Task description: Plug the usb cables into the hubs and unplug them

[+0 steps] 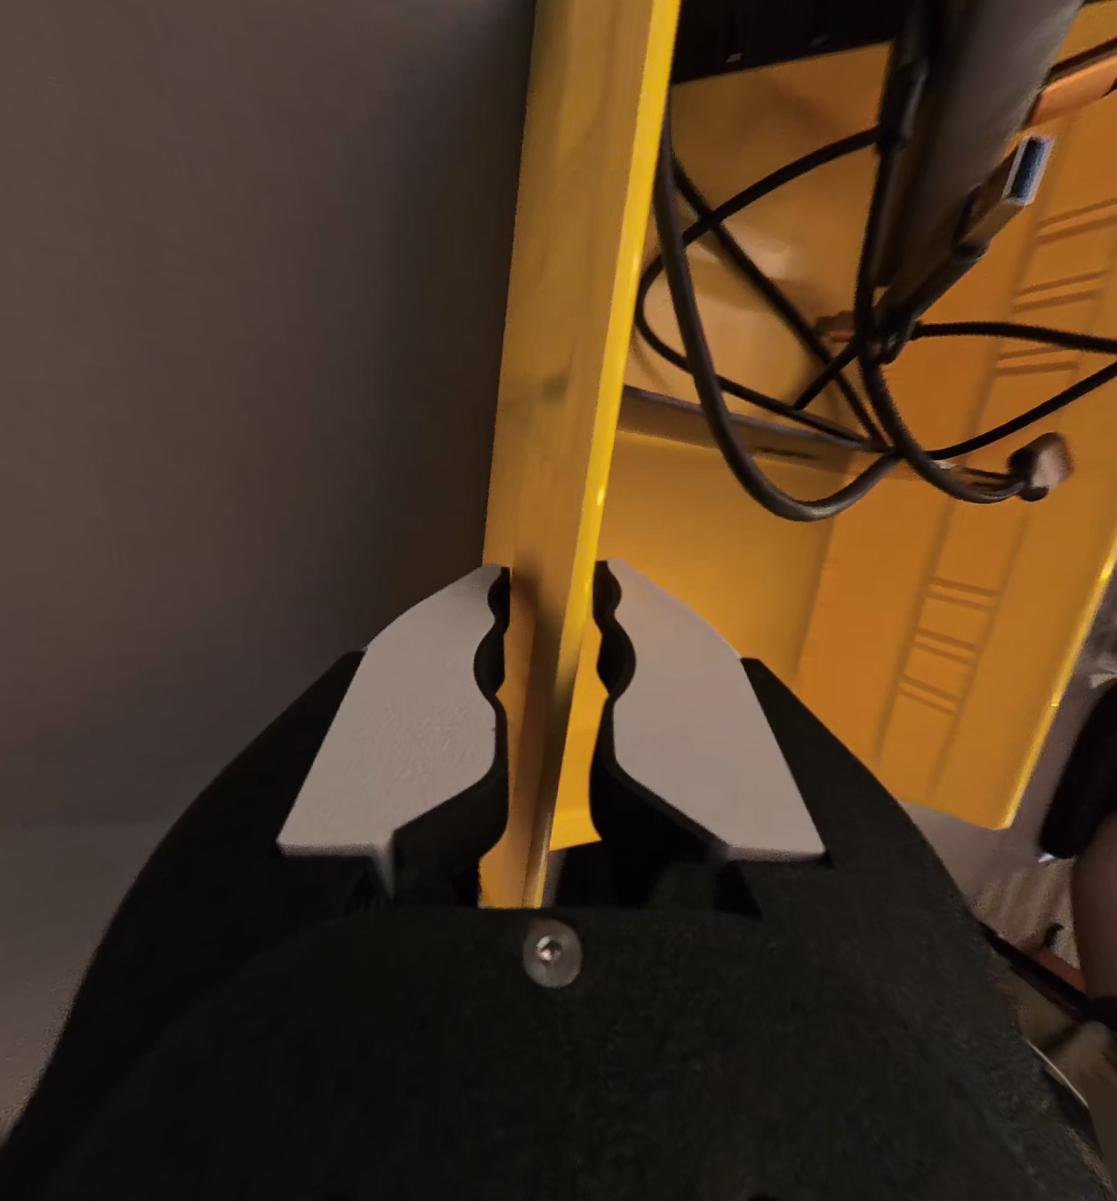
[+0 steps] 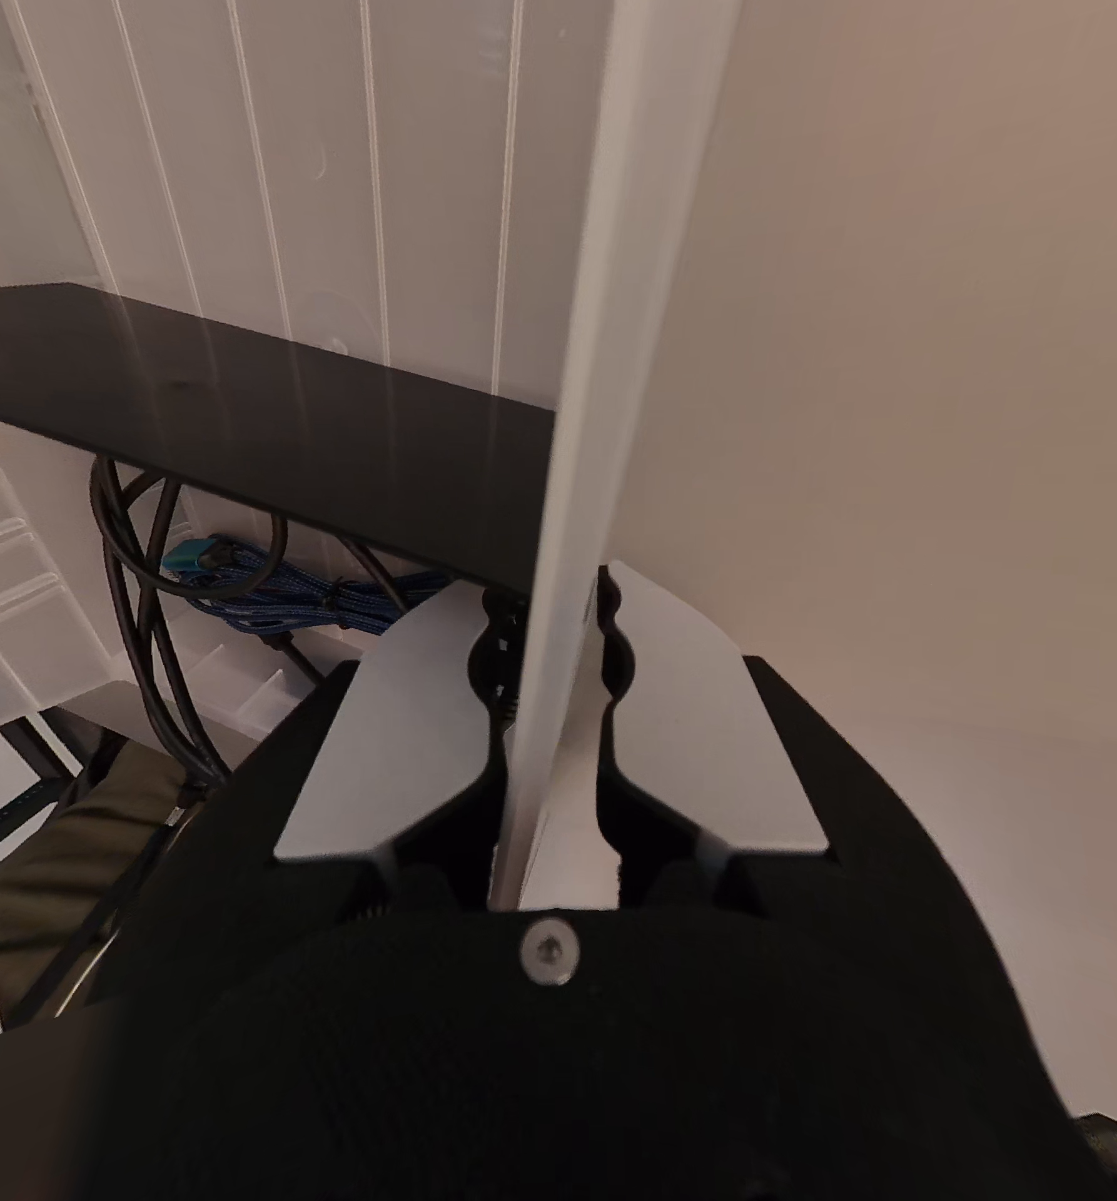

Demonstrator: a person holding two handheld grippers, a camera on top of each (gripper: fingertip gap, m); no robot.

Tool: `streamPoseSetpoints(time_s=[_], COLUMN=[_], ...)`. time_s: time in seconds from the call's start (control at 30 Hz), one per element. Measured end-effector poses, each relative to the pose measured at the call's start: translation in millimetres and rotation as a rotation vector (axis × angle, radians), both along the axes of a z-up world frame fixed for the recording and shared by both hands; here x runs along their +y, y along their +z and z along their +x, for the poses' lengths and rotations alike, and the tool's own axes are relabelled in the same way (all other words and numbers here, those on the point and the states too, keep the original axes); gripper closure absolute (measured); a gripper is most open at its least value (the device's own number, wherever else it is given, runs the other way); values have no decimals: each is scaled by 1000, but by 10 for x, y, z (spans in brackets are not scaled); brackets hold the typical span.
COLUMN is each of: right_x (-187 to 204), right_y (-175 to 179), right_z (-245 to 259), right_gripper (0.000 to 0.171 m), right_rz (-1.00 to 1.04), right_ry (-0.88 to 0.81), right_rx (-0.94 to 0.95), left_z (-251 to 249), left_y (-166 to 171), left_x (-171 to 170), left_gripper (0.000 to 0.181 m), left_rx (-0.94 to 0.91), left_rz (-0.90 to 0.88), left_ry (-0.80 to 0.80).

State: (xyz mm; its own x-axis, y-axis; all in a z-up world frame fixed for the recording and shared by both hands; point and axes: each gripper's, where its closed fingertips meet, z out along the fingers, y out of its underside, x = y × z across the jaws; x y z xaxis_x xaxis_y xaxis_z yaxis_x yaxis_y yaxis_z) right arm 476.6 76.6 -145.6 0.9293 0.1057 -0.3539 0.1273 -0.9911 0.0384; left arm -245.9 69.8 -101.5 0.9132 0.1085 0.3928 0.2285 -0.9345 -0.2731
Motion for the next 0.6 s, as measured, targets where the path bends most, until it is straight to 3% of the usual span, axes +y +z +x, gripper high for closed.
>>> streamPoseSetpoints(time_s=[0.37,0.6], right_x=[114,197], right_y=[209,956], right_z=[150,267], right_gripper=[143,145], right_rz=[89,418], right_ry=[-97,-157], right_rx=[-81,-125], left_z=[-72,-31], left_y=[446,928], left_x=[68,240], left_gripper=[146,145], left_rx=[23,96], left_rz=[172,433], left_ry=[-47,-83])
